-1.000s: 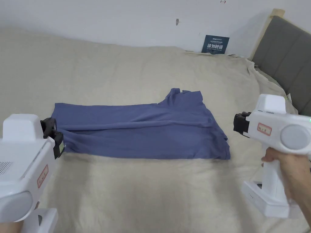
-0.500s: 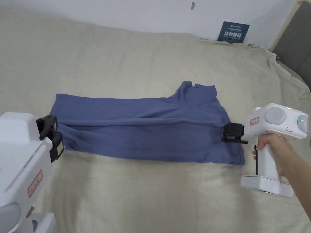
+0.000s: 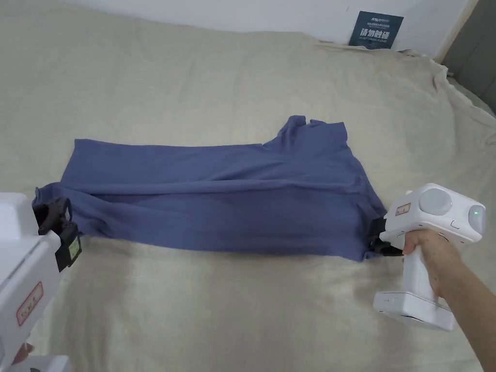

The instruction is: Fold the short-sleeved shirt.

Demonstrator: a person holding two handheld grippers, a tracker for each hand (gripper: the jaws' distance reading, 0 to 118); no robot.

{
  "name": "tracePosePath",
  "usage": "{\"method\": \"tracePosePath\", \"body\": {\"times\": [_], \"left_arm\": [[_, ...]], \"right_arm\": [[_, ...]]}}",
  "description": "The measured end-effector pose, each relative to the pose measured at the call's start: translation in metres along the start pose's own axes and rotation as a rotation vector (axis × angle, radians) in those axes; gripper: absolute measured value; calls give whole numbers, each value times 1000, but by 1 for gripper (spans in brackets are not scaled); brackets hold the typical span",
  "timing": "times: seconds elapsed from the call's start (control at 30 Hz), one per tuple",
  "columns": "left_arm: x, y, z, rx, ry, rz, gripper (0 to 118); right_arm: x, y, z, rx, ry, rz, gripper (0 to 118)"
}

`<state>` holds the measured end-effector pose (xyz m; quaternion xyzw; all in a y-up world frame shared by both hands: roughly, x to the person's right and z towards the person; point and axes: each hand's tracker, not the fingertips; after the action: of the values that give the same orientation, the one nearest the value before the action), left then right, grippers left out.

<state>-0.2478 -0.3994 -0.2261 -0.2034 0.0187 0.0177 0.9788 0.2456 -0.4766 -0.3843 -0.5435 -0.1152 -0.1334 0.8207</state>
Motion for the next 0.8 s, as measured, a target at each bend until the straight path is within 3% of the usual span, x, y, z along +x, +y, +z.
{"method": "tracePosePath", "body": {"times": [0.07,0.13,0.2,0.23,0.3,0.37,0.43,0.6,0.7,0.8], "left_arm": [[-3,0,-2,-18,5,20,0],[-8,3,-7,-75,-10,62,0],[-16,10,-18,-155,-9,88,12],[-22,14,-24,-189,-17,119,24],[-33,24,-39,-254,-22,180,68],[-42,37,-56,-313,-23,194,100],[-50,49,-75,-372,-37,184,117],[-68,60,-125,-543,-8,202,118],[-73,44,-152,-631,62,124,116],[-72,24,-168,-713,116,31,86]], "right_arm": [[-2,2,-1,10,-27,36,1],[-2,4,2,9,-20,24,1],[-1,6,8,19,-10,15,1],[-1,7,11,30,-10,17,1],[-2,8,18,42,-7,33,1],[-1,9,23,53,1,35,1],[-1,11,24,60,5,34,1],[-3,13,28,73,8,43,1],[-4,13,26,71,0,54,1],[-3,12,24,64,-2,49,1]]}}
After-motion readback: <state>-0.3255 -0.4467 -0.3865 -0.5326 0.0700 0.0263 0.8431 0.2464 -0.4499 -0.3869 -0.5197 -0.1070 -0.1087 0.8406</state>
